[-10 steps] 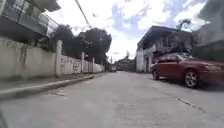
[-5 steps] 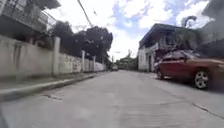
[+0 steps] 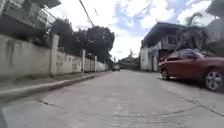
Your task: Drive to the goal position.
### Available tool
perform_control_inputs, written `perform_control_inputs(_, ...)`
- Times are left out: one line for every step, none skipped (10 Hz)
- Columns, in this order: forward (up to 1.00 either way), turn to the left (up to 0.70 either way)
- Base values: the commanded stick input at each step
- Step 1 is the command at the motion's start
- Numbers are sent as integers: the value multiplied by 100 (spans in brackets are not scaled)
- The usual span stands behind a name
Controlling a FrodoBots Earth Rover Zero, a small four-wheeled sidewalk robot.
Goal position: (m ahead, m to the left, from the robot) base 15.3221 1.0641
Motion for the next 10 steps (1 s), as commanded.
perform_control_inputs(70,0)
perform_control_inputs(70,-5)
perform_control_inputs(70,-14)
perform_control_inputs(70,-20)
perform_control_inputs(70,-26)
perform_control_inputs(70,-32)
perform_control_inputs(70,-35)
perform_control_inputs(70,-35)
perform_control_inputs(70,-35)
perform_control_inputs(70,-35)
